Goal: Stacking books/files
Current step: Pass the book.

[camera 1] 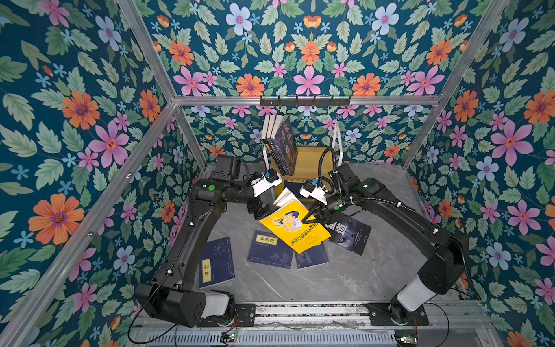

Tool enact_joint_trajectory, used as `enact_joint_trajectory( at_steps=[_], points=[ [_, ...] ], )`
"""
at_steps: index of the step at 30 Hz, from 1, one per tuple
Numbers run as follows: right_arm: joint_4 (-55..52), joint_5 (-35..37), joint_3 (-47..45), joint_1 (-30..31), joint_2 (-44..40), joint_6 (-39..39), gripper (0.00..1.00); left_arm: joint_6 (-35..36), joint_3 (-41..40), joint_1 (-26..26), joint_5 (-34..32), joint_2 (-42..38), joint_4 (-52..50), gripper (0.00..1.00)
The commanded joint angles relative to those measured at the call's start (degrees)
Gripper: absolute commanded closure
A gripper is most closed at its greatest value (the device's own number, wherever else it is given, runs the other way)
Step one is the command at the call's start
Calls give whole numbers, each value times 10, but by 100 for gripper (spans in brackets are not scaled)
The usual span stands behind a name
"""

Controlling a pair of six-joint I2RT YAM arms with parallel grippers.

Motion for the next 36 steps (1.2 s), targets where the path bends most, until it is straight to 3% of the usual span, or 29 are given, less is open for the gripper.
enact_joint_trajectory(
  at_steps=[1, 7, 16, 24, 26, 27, 31, 33, 36],
  points=[
    [-6, -17, 26, 2, 5, -42, 100, -7, 15, -6, 24, 4, -34, 1],
    [-52, 6, 28, 2, 5, -81, 100, 7, 63, 10, -68, -20, -45, 1],
    [-63, 26, 53, 2, 39, -85, 100, 3, 60, 16, 11, -36, -87, 2],
    [-66, 24, 82, 25, 33, -111, 100, -33, -19, 12, 34, -26, -27, 3],
    [-67, 27, 86, 32, 28, -117, 100, -52, -16, 8, 60, -18, -19, 12],
    [-67, 29, 88, 32, 27, -119, 100, -62, -13, 7, 74, -14, -16, 22],
    [-43, 59, 87, 33, 22, -95, 100, -115, -22, 6, 122, -11, 12, 77],
    [-30, 66, 83, 33, 18, -82, 100, -127, -32, 6, 132, -16, 20, 100],
    [19, 92, 51, 33, -10, -56, 92, -133, -54, 6, 136, -29, 32, 100]
  ],
)
